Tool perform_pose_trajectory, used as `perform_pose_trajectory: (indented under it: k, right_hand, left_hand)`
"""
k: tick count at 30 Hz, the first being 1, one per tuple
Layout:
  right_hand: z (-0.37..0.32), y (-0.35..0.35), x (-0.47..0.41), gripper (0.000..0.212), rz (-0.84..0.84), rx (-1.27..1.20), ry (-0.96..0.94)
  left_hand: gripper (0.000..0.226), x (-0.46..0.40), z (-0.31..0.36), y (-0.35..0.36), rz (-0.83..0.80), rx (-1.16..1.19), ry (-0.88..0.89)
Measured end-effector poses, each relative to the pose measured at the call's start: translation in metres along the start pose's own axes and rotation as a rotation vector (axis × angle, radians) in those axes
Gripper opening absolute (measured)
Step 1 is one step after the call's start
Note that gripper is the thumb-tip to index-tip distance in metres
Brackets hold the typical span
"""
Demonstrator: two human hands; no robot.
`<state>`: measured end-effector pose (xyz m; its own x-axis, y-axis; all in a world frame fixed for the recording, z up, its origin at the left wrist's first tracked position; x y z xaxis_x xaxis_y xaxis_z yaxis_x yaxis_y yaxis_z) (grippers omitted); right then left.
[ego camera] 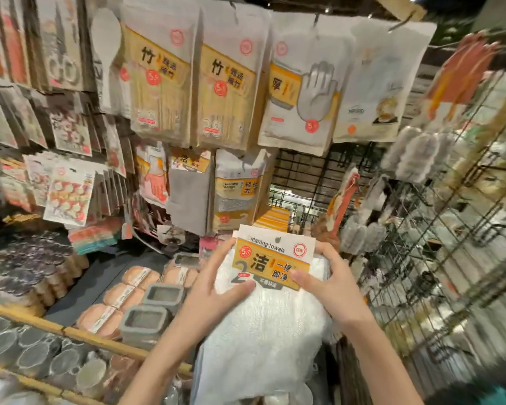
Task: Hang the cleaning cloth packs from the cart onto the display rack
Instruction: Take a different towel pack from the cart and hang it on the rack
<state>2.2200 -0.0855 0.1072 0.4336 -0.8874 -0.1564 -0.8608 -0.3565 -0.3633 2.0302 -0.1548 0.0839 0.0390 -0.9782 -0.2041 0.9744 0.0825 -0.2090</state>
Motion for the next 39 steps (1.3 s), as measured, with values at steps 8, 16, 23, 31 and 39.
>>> perform_pose_trajectory:
  k: [8,16,23,31,39]
  right_hand:
    - [0.04,-0.019,0.002,0.026,0.052,-0.172,0.062]
    - [0.043,-0.044,-0.011,0.031,0.06,-0.159,-0.026]
    - [0.058,-0.055,-0.041,0.033,0.022,-0.295,0.051]
    - [0.047,-0.039,-0.077,0.036,-0.044,-0.287,0.089]
    - [0.023,-0.043,-0.099,0.035,0.023,-0.166,-0.014]
  left_hand:
    - [0.061,-0.027,-0.026,0.026,-0.131,0.0,-0.022]
    - [0.052,-0.045,-0.023,0.041,-0.086,0.046,-0.008]
    - [0.047,-0.052,-0.039,0.027,0.047,0.175,-0.087]
    - [0.021,-0.065,-0.04,0.003,0.129,0.19,-0.068]
    - [0.059,-0.086,-0.045,-0.024,0.084,0.051,-0.081]
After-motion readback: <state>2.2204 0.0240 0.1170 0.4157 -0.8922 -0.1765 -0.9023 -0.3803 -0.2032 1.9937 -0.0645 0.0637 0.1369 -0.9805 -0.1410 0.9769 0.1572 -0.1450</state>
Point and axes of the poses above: each hand's wrist, its own x-axis away from the middle knuckle, its own y-axis out of the palm, z = x × y, the point moved 10 cm from there along -x, towards the middle knuckle, and after that the axes turned 9 degrees about -z, right-handed, at the moved point
